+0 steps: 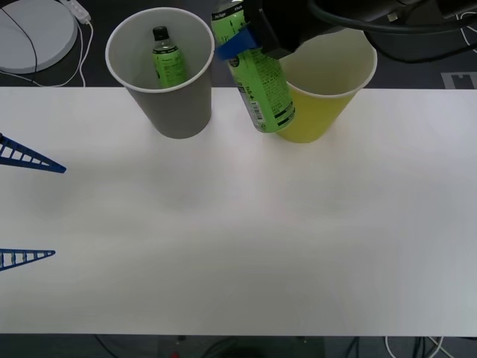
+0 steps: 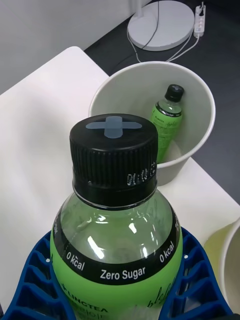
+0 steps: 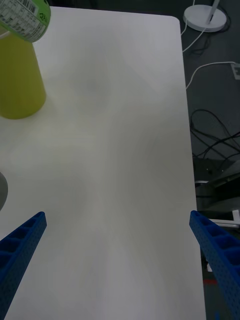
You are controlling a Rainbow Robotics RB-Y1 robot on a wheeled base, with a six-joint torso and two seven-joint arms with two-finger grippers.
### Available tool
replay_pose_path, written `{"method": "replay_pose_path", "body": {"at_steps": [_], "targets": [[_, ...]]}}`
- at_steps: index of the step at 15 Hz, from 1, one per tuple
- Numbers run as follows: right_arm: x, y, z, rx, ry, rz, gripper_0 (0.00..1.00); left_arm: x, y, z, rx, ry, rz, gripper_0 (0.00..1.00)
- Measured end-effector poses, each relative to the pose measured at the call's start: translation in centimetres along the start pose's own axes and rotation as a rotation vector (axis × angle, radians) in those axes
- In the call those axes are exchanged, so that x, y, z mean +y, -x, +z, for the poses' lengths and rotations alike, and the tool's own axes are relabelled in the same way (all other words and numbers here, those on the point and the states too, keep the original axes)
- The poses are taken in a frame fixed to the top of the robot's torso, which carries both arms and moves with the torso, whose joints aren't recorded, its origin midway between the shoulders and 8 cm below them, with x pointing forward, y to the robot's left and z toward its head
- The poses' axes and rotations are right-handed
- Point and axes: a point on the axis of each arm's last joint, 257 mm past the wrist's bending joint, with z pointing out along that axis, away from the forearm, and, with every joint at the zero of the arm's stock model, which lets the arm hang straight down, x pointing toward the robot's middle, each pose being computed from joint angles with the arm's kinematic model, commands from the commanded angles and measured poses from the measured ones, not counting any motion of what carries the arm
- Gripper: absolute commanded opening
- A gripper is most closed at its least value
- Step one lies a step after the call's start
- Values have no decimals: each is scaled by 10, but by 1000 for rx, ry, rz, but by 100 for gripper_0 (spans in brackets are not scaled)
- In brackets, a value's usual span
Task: Put the can into the green bin and the plastic bottle into the gray bin
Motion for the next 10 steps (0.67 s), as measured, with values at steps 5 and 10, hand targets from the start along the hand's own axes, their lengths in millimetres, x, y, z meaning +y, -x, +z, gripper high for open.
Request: {"method": "replay_pose_path", "body": {"at_steps": [5, 10], "targets": [[-5, 26, 26, 28, -26, 23, 0, 0, 0, 0, 0, 0, 0, 100], [-13, 45, 48, 67, -60, 54, 0, 0, 0, 0, 0, 0, 0, 100]]}}
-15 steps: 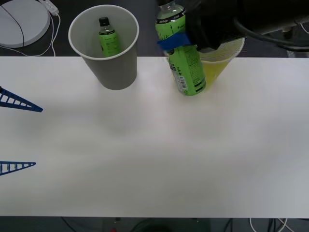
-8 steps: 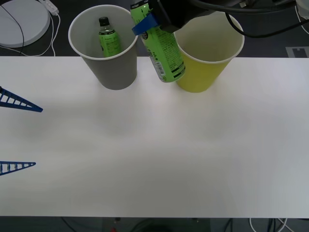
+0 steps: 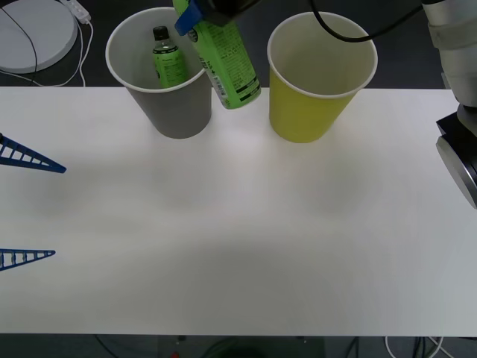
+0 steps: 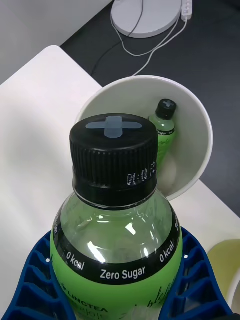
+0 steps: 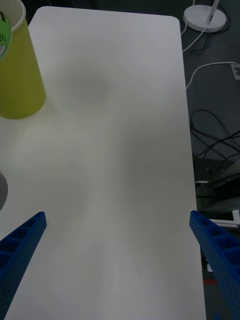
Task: Put the can into the green bin and the plastic bottle into the gray bin
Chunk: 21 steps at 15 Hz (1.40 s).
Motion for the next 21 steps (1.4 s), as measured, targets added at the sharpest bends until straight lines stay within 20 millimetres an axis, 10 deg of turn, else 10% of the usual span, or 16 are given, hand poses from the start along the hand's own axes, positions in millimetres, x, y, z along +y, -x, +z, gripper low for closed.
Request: {"method": "replay_pose_path", "body": {"at_steps": [21], "targets": [[-3, 67, 63, 13, -88, 126, 0, 0, 0, 0, 0, 0, 0, 100]]}}
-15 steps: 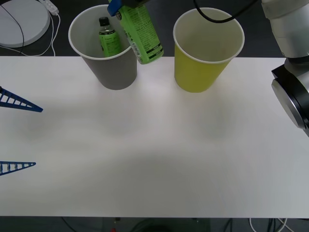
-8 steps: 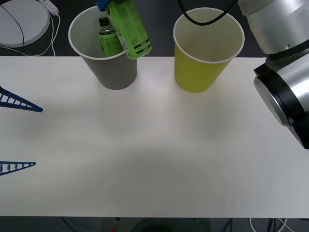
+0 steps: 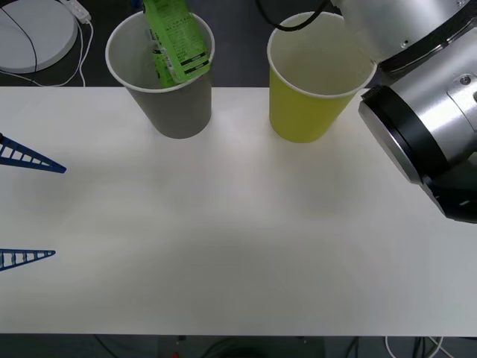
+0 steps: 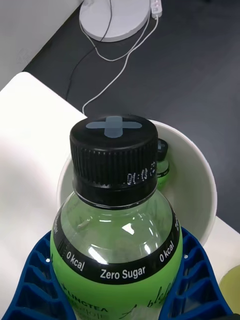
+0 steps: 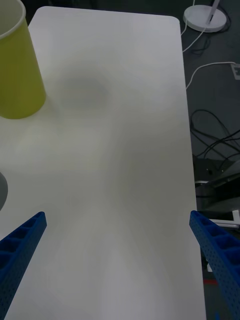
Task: Put the can into the green bin and the plastic bottle into the gray bin
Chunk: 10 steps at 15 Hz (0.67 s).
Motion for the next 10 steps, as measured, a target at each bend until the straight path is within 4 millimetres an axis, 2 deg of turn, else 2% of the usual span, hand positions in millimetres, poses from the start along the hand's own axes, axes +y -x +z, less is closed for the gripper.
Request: {"method": "replay_pose_path", "body": {"at_steps": [6, 10], "targets": [[7, 12, 21, -6, -31, 20, 0, 0, 0, 0, 0, 0, 0, 100], [12, 22, 27, -36, -38, 18, 0, 0, 0, 0, 0, 0, 0, 100]]}}
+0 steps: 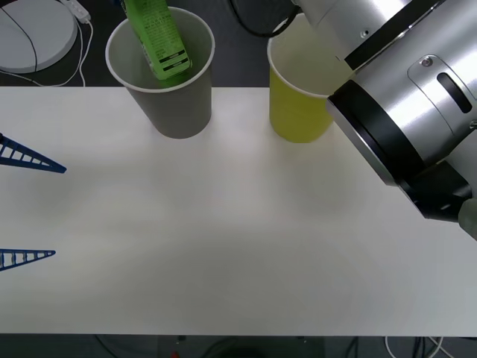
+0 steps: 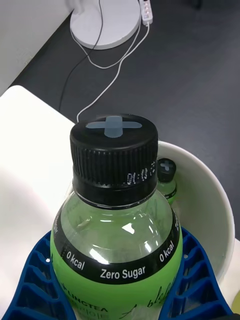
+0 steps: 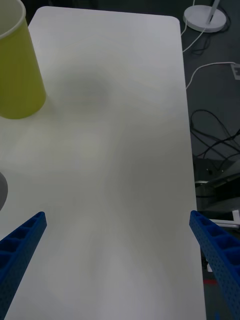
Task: Put the can into the green bin and the plastic bottle into the gray bin
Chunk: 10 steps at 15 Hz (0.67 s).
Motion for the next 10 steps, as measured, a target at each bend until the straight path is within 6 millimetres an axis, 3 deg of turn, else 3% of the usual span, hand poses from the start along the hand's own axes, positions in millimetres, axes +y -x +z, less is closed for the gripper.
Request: {"method": "replay_pose_path", "body": {"at_steps": [10], "targets": [[2, 7, 6, -16, -22, -3, 3, 0, 0, 0, 0, 0, 0, 100]]}}
